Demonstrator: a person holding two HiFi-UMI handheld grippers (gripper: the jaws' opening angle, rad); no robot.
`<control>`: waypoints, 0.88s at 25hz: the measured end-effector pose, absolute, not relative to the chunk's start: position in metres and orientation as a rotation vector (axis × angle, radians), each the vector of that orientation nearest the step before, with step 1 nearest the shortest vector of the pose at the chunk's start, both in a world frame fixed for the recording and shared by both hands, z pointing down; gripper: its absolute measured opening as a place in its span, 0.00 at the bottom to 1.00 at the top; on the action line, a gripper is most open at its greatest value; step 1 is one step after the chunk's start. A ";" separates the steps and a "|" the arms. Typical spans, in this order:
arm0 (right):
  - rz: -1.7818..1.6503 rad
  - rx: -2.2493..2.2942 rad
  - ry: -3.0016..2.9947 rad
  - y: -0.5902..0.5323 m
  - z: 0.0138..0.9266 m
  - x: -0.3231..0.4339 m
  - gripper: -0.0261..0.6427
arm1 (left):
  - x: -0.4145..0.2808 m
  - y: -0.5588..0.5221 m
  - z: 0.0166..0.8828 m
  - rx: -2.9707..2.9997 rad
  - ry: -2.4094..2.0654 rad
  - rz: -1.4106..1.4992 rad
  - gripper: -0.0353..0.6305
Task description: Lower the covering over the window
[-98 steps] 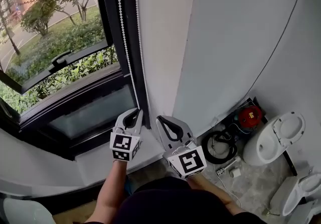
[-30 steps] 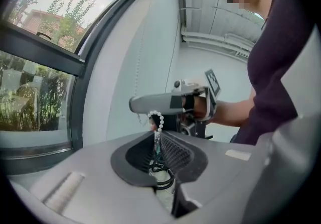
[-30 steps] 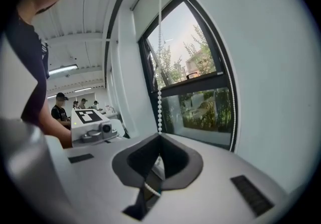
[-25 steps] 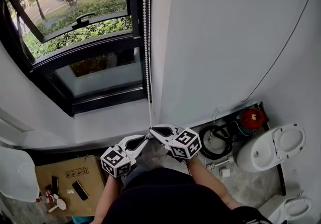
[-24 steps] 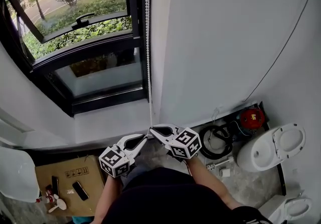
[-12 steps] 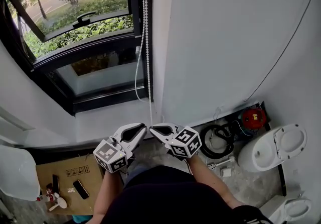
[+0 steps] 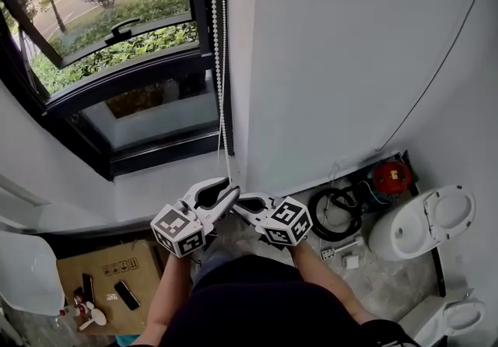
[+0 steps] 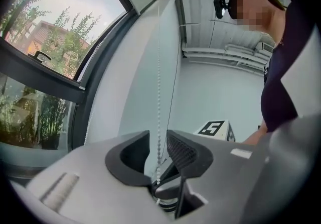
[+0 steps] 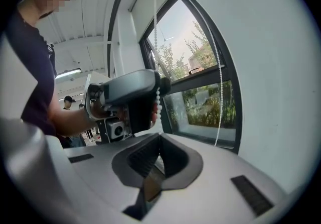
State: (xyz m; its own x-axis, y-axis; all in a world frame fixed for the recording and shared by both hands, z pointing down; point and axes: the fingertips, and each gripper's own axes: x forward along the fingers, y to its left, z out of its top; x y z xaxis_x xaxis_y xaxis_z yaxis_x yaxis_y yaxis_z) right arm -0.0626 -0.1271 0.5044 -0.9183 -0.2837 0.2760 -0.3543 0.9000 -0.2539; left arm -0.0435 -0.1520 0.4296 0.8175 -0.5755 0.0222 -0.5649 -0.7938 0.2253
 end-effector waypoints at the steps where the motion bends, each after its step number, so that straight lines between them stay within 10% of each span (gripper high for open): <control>1: 0.439 0.479 -2.832 -0.127 0.504 -0.063 0.06 | -0.042 -0.153 0.427 2.787 -0.881 -0.078 0.22; 4: 0.443 0.470 -2.834 -0.126 0.504 -0.062 0.06 | -0.039 -0.155 0.422 2.787 -0.870 -0.105 0.09; 22: 0.434 0.380 -2.709 -0.112 0.561 -0.060 0.06 | -0.036 -0.134 0.483 2.668 -0.743 0.004 0.08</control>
